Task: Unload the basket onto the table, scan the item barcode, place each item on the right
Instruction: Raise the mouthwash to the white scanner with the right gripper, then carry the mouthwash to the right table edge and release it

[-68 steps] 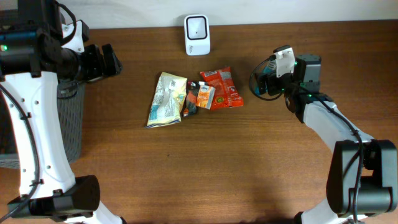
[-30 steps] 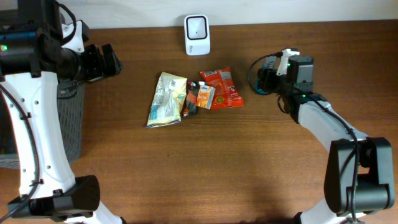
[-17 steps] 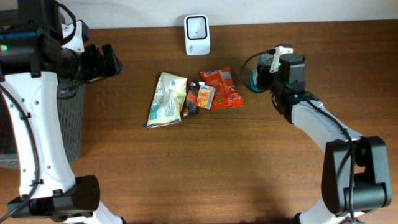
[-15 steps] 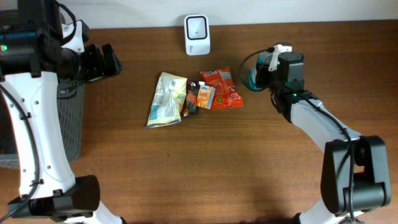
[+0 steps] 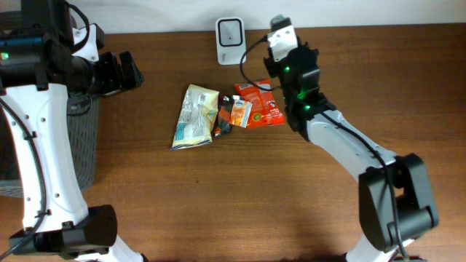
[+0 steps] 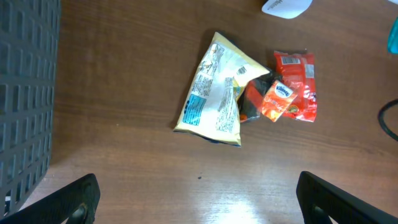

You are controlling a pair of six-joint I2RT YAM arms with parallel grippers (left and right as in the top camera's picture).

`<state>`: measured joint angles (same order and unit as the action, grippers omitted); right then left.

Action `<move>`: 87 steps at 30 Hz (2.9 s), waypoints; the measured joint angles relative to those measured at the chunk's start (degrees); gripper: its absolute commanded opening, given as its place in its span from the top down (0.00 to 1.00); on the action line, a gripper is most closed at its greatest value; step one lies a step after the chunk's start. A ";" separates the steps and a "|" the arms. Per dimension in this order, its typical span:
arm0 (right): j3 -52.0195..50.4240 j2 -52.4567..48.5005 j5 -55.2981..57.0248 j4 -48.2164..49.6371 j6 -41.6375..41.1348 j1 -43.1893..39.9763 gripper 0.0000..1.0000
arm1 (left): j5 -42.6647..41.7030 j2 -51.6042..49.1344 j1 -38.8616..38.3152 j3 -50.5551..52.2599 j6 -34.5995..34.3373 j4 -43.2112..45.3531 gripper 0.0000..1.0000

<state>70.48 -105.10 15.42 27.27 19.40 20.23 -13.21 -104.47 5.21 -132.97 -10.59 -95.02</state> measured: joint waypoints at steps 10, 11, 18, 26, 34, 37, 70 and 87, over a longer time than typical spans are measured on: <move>20.15 -21.14 1.75 -2.51 6.38 2.47 0.81 | 0.00 0.00 0.00 0.00 0.00 0.04 0.01; 22.45 -21.84 1.81 -3.39 7.80 2.49 0.82 | 0.00 0.00 0.00 0.00 0.00 0.00 0.01; 29.68 -22.69 2.08 -4.55 13.05 2.80 0.83 | -0.02 0.00 0.00 0.00 0.00 0.02 0.01; 29.81 -32.54 3.08 2.78 29.31 7.78 0.83 | 0.00 0.00 0.00 0.00 0.00 0.04 0.01; 29.81 -33.20 3.65 3.87 33.31 8.68 0.85 | 0.00 0.00 0.00 0.00 0.00 0.04 0.01; 29.81 -33.20 3.67 3.87 33.38 8.70 0.85 | 0.00 0.00 0.00 0.00 0.00 0.02 0.01; 47.17 -33.22 43.74 -9.57 20.98 -2.16 0.89 | 0.00 0.00 0.00 0.00 0.00 0.02 0.01; 47.71 -33.09 31.71 -69.51 -17.29 -32.92 0.84 | 0.00 0.00 0.00 0.00 0.00 0.04 0.01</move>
<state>118.19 -138.19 47.13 -42.24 2.11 -12.69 -13.21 -104.47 5.21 -132.97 -10.59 -94.98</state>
